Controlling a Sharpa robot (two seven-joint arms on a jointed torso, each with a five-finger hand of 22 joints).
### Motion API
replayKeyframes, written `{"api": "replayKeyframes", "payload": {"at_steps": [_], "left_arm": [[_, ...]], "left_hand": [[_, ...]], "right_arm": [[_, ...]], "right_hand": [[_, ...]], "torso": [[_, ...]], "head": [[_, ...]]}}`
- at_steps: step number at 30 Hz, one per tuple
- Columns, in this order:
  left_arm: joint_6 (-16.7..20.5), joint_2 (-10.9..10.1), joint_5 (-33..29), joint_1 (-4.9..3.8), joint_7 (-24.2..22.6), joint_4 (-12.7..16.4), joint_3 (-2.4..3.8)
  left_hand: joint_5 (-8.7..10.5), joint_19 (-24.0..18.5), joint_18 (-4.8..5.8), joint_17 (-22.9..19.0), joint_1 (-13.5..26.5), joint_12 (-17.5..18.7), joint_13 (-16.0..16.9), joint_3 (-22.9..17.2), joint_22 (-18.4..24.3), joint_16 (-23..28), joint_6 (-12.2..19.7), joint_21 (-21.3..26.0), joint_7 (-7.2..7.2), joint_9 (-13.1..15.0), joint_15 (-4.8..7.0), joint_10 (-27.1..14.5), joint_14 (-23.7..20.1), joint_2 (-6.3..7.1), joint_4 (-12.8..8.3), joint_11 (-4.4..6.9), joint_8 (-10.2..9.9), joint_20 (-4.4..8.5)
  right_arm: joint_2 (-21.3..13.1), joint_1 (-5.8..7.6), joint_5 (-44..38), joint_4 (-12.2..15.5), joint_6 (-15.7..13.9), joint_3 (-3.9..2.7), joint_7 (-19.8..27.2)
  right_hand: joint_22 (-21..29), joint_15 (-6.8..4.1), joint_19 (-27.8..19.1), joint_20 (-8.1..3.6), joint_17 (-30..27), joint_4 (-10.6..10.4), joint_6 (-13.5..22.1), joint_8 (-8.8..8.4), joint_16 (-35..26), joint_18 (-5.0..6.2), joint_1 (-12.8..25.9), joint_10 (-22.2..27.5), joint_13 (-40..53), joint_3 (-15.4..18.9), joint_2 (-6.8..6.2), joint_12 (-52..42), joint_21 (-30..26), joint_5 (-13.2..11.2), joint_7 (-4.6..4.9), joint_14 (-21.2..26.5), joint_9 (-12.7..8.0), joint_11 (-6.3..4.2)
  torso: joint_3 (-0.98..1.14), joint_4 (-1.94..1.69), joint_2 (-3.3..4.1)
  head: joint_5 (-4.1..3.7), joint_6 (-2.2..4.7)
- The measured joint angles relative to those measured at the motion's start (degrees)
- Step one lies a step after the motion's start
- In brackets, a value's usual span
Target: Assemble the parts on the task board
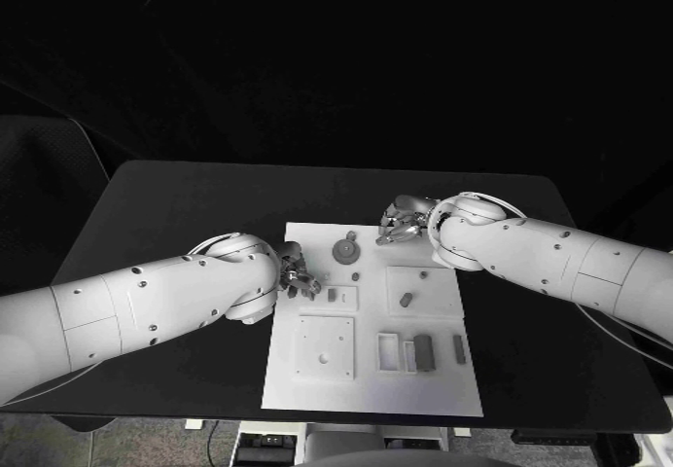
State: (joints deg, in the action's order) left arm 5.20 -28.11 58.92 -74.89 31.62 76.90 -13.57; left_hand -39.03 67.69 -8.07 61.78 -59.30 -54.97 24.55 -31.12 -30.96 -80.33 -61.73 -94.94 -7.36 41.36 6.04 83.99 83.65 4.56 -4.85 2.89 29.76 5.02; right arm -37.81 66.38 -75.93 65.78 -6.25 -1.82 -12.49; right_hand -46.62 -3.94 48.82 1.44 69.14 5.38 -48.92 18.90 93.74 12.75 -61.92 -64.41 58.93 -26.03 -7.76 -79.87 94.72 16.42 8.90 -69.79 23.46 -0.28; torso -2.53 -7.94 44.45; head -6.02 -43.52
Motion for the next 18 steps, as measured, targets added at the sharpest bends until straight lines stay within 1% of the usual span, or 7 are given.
{"api": "replayKeyframes", "payload": {"at_steps": [9, 12, 18], "left_arm": [[0.6, -0.8, 0.1, 0.02, -0.3, 0.9, 0.03], [0.7, -1.0, 0.1, 0.02, -0.4, 1.2, 0.03], [0.9, -1.2, 0.1, 0.02, -0.4, 1.4, 0.03]], "left_hand": [[-0.29, 0.0, 0.00, 0.1, 0.0, -0.2, 0.1, 0.0, -0.1, 0.0, 0.0, 0.0, 0.00, 0.0, 0.00, 0.1, 0.0, 0.00, 0.0, 0.27, 0.4, 0.01], [-0.29, 0.2, 0.01, 0.1, 0.0, -0.2, 0.1, 0.0, -0.1, 0.0, 0.0, 0.0, 0.00, 0.1, 0.00, 0.1, 0.0, 0.00, 0.0, 0.28, 0.4, 0.20], [-0.29, 0.4, 0.01, 0.2, 0.0, -0.2, 0.1, 0.0, -0.1, -0.2, 0.0, 0.0, 0.00, 0.1, 0.00, 0.0, 0.0, 0.00, 0.0, 0.37, 0.4, 0.01]], "right_arm": [[-0.1, 0.00, 0.0, 0.0, 0.0, 0.00, 0.0], [-0.1, 0.00, 0.0, 0.0, 0.0, 0.00, 0.0], [-0.1, 0.00, 0.0, 0.0, 0.0, 0.00, 0.0]], "right_hand": [[0.0, 0.01, 0.0, 0.00, 0.0, 0.0, 0.0, 0.00, 0.0, 0.00, 0.0, 0.0, 0.0, 0.0, 0.00, 0.0, 0.0, 0.0, 0.00, 0.0, 0.0, 0.01], [0.0, 0.01, 0.0, 0.00, 0.0, 0.0, 0.0, 0.00, 0.0, 0.00, 0.0, 0.1, 0.0, 0.0, 0.00, 0.0, 0.0, 0.0, 0.00, 0.0, 0.0, 0.09], [0.0, 0.02, 0.0, 0.00, -0.1, 0.0, 0.0, 0.00, 0.0, 0.00, 0.0, 0.1, 0.0, 0.0, 0.00, 0.0, 0.0, 0.0, 0.00, 0.0, 0.0, 0.10]], "torso": [[0.01, 0.01, -0.02], [0.01, 0.01, -0.02], [0.01, -0.01, -0.02]], "head": [[-0.11, -0.01], [-0.12, -0.01], [-0.12, -0.04]]}}
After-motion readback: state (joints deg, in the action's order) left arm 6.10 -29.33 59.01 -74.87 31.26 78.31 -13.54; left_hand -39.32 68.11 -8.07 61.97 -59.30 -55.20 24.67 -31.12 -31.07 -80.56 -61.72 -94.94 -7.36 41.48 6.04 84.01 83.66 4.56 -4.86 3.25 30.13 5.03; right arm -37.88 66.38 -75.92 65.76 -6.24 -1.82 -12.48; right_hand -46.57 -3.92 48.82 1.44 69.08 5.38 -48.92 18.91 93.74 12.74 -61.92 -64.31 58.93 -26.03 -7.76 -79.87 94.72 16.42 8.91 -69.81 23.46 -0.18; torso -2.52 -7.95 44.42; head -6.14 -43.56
